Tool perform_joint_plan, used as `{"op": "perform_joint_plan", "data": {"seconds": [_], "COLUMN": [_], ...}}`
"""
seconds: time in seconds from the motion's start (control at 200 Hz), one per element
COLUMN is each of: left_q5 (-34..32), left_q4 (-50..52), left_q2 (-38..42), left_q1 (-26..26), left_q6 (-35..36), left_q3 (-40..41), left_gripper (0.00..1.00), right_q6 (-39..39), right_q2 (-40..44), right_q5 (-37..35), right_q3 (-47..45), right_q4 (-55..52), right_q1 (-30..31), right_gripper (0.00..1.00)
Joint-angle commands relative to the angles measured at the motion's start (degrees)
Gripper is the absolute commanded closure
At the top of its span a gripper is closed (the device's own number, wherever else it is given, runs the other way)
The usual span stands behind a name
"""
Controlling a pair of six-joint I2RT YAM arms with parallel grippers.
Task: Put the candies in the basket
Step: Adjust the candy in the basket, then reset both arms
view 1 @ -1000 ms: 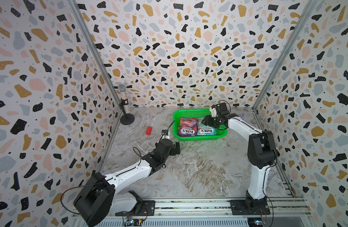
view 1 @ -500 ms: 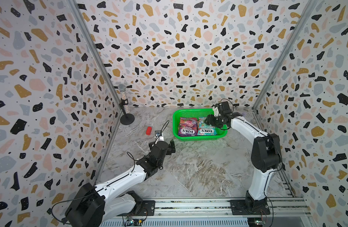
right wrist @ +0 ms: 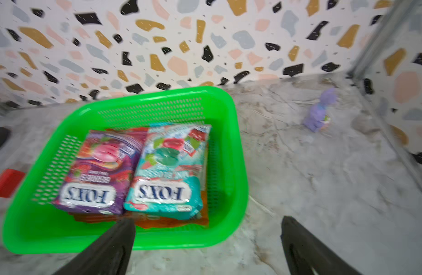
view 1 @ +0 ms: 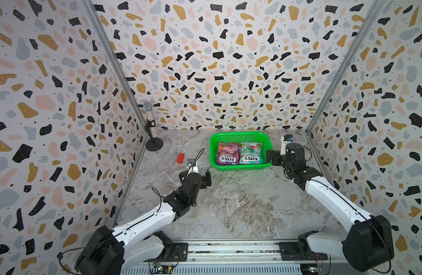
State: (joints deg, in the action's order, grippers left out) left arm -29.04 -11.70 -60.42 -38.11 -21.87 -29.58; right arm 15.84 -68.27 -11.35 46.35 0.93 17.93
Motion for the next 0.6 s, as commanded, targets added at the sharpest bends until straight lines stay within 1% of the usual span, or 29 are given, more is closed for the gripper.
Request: {"op": "perform_joint_plan", "data": {"seconds": [0.0, 0.085, 0.145, 0.22, 0.335, 0.421, 0.541, 0.576, 0.596], "left_q5": [-0.8, 0.0, 0.7, 0.8, -0.2, -0.8, -1.0, -1.4, -1.7], "left_q4": [-2.6, -2.6, -2.6, -2.5, -2.6, -2.6, -2.5, -2.5, -2.3], "left_q2": [1.2, 0.3, -0.4, -1.0, -1.2, -1.4, -1.7, -1.6, -1.4], "left_q1": [0.1, 0.0, 0.0, 0.1, 0.1, 0.1, 0.1, 0.1, 0.1], "left_q6": [0.2, 0.2, 0.0, -0.1, 0.0, 0.0, 0.1, 0.3, 0.5], "left_q3": [0.8, 0.2, -0.1, -0.1, -0.2, -0.2, -0.4, -0.5, -0.5], "left_gripper": [0.0, 0.0, 0.0, 0.0, 0.0, 0.0, 0.0, 0.0, 0.0], "right_q6": [-11.9, -19.4, -22.1, -24.0, -29.6, -30.7, -28.4, -29.0, -29.6], "right_q2": [5.7, 7.7, 7.4, 4.7, -1.7, -6.7, -14.0, -17.0, -18.0], "right_q5": [-8.6, -6.2, -6.5, -8.2, -8.6, -11.8, -18.2, -18.5, -20.1], "right_q3": [-9.3, -16.1, -19.9, -23.2, -26.7, -27.9, -29.3, -30.0, -30.3], "right_q4": [13.6, 19.1, 24.4, 32.0, 41.3, 46.8, 54.7, 60.5, 62.4], "right_q1": [-0.3, -0.3, -0.3, -0.3, -0.3, -0.3, -0.3, -0.5, -0.5], "right_gripper": [0.0, 0.0, 0.0, 0.0, 0.0, 0.0, 0.0, 0.01, 0.01]}}
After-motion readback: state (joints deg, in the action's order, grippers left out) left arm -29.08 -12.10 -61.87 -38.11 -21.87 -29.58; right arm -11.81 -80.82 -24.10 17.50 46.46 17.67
